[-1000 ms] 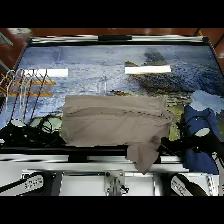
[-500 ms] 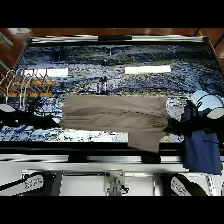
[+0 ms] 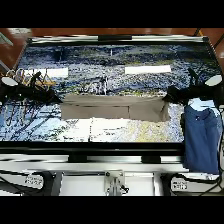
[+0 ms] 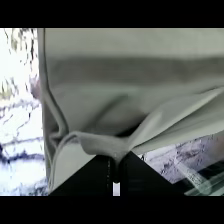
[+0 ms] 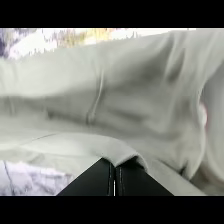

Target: Fold the shirts.

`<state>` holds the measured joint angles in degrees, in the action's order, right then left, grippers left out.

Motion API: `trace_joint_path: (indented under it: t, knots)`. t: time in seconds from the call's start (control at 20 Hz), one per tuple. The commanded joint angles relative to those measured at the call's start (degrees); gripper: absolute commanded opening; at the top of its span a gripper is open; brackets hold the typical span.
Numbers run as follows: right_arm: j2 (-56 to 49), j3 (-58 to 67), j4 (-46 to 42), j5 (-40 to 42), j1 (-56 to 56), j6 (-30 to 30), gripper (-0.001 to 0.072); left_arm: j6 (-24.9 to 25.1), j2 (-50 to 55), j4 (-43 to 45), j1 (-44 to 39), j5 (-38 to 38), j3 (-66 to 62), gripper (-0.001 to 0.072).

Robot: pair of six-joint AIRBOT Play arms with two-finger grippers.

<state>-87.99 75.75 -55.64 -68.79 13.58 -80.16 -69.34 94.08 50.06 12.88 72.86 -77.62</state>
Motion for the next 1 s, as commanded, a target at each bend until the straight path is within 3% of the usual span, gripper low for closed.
trace_joint_path:
  t: [0.0,0.15,0.3,0.35,0.4,0.45,0.5,0.65,0.7,0.75,0.95]
  knots:
    - [-8.4,7.9,-2.4,1.5,-1.2,-2.3,0.0064,-4.5,7.9,-0.1,-1.0,0.2,-7.7,0.0042]
    - [-11.4,8.2,-5.0,1.5,-1.2,-2.6,0.0064,-5.6,12.2,-0.6,-1.6,0.3,-9.9,0.0051]
    - [-12.8,8.2,-5.0,1.3,-1.3,-2.6,0.0065,-5.3,13.7,-1.0,-2.6,0.0,-9.9,0.018]
    - [-12.9,8.2,-5.0,1.3,-1.3,-2.6,0.0067,-5.3,13.7,-1.0,-2.7,0.0,-9.9,0.031]
    - [-12.9,8.2,-4.7,1.1,-1.3,-2.6,0.0119,-5.3,13.5,-1.1,-2.6,0.1,-9.9,0.0482]
    - [-12.8,8.2,-4.0,0.2,-1.0,-2.3,0.036,-5.3,13.3,-1.0,-2.4,0.8,-10.2,0.0554]
    - [-12.4,8.5,-3.7,-1.9,-0.7,-0.2,0.0507,-5.3,13.2,-1.0,-2.1,2.6,-11.3,0.0554]
    - [-9.0,8.9,-7.3,-7.8,1.4,1.8,0.0512,-5.4,13.0,-1.0,-0.6,10.1,-16.8,0.0553]
    - [-7.5,8.9,-9.4,-9.0,2.4,1.7,0.0614,-5.4,12.7,-1.0,-0.2,11.8,-18.6,0.0552]
    - [-6.5,8.9,-11.5,-10.1,3.8,1.1,0.0655,-5.5,12.2,-1.0,0.1,12.9,-20.2,0.0552]
    - [-7.2,5.7,-11.1,-13.6,7.8,1.3,0.0661,-6.0,9.2,-1.1,0.2,13.2,-21.7,0.0551]
